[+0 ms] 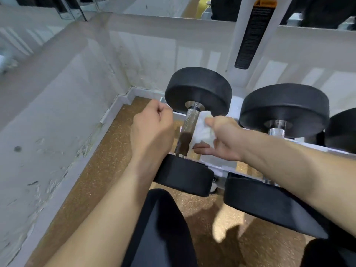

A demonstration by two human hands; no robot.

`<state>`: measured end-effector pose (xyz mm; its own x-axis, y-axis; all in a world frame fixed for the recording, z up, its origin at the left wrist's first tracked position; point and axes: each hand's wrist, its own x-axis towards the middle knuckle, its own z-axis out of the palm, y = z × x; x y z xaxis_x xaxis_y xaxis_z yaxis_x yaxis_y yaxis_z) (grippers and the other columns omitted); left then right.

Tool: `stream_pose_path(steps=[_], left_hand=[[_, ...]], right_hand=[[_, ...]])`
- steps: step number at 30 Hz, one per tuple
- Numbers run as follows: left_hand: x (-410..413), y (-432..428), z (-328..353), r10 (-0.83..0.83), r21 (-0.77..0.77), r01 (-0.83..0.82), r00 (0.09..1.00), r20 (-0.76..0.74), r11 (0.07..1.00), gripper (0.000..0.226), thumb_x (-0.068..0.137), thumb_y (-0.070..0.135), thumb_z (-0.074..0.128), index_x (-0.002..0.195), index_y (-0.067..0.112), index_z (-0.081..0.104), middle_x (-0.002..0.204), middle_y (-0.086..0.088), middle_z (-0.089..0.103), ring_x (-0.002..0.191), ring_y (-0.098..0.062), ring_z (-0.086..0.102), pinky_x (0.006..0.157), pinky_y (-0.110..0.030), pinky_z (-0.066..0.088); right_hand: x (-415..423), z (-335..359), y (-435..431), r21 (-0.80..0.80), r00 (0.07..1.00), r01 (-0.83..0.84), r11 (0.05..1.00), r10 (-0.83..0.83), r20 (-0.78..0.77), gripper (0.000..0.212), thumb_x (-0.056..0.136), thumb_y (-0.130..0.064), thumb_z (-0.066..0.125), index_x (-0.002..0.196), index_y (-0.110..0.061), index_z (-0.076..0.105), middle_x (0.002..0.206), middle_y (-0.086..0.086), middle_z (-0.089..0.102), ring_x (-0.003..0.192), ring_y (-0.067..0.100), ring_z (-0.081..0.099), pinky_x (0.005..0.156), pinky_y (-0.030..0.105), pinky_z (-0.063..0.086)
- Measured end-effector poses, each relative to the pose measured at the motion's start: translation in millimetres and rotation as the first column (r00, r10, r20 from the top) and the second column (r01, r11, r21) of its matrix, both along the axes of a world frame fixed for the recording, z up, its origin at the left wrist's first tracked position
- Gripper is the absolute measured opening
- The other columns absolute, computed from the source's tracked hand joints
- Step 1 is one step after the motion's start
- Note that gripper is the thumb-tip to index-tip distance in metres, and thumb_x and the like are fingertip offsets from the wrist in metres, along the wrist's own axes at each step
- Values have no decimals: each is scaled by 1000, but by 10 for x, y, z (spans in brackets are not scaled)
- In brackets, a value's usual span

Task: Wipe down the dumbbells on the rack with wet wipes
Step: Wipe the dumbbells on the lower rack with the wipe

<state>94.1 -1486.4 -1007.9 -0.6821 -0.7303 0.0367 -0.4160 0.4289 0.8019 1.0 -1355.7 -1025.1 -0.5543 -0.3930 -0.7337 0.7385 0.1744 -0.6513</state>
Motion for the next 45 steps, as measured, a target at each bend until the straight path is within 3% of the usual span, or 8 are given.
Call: stream_pose_path(steps=[4,8,11,16,28,34,40,45], left_hand=[[-32,17,13,53,-5,-53,997,53,999,23,88,39,38,83,28,58,78,3,70,82,-27,65,81,-47,55],[-17,16,-4,46,-33,-46,999,15,998,25,94,35,38,85,23,59,76,-2,69,78,-31,63,75,-48,54],[7,27,-14,30,-82,-31,1000,-9,996,25,94,32,38,84,22,58,73,-1,67,74,-28,63,71,-48,54],[1,35,-8,38,-57,-38,999,-5,998,23,95,33,39,83,24,57,74,2,68,77,-24,63,74,-47,54],[-12,43,19,63,6,-63,998,0,998,25,97,31,39,84,26,59,74,3,68,79,-21,64,76,-47,55],[-24,40,33,71,48,-73,997,41,996,23,91,33,38,81,29,58,76,2,69,82,-26,66,80,-48,55],[-8,46,62,75,66,-78,996,49,995,22,91,33,39,80,28,57,74,4,69,82,-23,67,80,-48,56],[-24,43,50,65,71,-68,997,40,995,22,90,34,38,80,28,57,75,3,69,81,-24,66,79,-48,57]], right_hand=[[12,-81,-358,-112,972,235,965,-231,50,36,106,-28,34,122,-11,62,122,25,68,96,39,69,67,56,61],[-102,-111,-456,-167,907,418,893,-420,22,43,103,-18,37,96,-4,77,113,24,73,109,45,68,97,60,52],[41,-164,-342,-134,957,273,953,-283,-64,28,104,-15,42,112,-5,66,92,17,71,74,31,67,85,44,54],[178,-229,-147,-122,996,-73,990,77,35,37,108,-24,39,135,-3,53,122,26,68,88,36,72,104,55,49],[-53,-186,-26,-279,998,-57,958,62,9,33,109,-28,35,123,-14,60,116,14,74,98,28,74,104,48,49],[131,-232,67,-233,958,-216,948,252,138,39,110,-26,32,103,-10,68,89,8,77,71,19,75,63,32,63],[-129,-66,45,-211,998,-29,977,18,-54,39,108,-34,42,134,-10,58,116,13,75,102,27,74,107,46,50],[119,-36,354,-27,896,-386,922,368,-250,46,105,-32,50,132,4,59,125,27,66,112,38,64,113,44,43]])
